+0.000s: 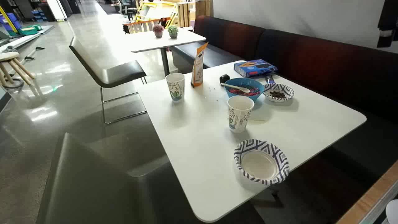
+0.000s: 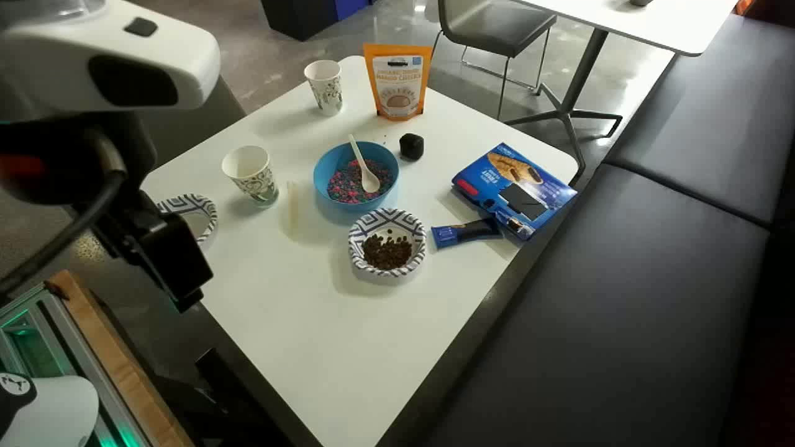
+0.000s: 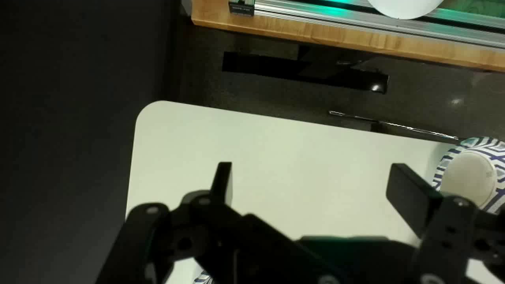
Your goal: Pour the furthermost cup's contents into the blue bowl
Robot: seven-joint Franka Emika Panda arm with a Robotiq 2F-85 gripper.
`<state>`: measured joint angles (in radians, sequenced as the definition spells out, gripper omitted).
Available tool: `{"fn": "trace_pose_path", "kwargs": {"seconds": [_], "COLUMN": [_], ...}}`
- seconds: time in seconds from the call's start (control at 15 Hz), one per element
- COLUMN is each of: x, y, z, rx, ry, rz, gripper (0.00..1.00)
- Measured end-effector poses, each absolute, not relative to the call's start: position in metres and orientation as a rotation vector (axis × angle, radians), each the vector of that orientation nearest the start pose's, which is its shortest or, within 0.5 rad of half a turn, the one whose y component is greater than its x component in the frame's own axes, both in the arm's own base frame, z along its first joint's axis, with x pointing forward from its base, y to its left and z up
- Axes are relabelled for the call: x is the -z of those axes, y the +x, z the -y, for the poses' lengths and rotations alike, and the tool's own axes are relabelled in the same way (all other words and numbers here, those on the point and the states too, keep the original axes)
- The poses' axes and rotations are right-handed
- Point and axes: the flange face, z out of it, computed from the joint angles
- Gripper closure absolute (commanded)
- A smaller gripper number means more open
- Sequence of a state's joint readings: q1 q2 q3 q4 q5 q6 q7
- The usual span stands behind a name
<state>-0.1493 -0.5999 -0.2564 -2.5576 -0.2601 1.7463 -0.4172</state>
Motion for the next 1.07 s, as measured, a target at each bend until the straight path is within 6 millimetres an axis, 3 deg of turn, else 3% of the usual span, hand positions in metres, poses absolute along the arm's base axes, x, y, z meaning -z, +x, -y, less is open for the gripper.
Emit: {"fn": "trace_pose_path", "kwargs": {"seconds": [0.6, 0.73, 0.87, 1.07], "x": [-0.442, -0.441, -0.436, -0.429], "y": [0.307, 0.309, 0.314, 0.319], "z": [0.158, 0.148, 0.114, 0.034], "rx": [-0.383, -0.383, -0.412, -0.453], "ry": [-3.126, -3.112, -3.088, -3.073], "rz": [0.227, 0.254, 0.316, 0.419], "gripper": [0.00, 0.00, 0.00, 0.00]}}
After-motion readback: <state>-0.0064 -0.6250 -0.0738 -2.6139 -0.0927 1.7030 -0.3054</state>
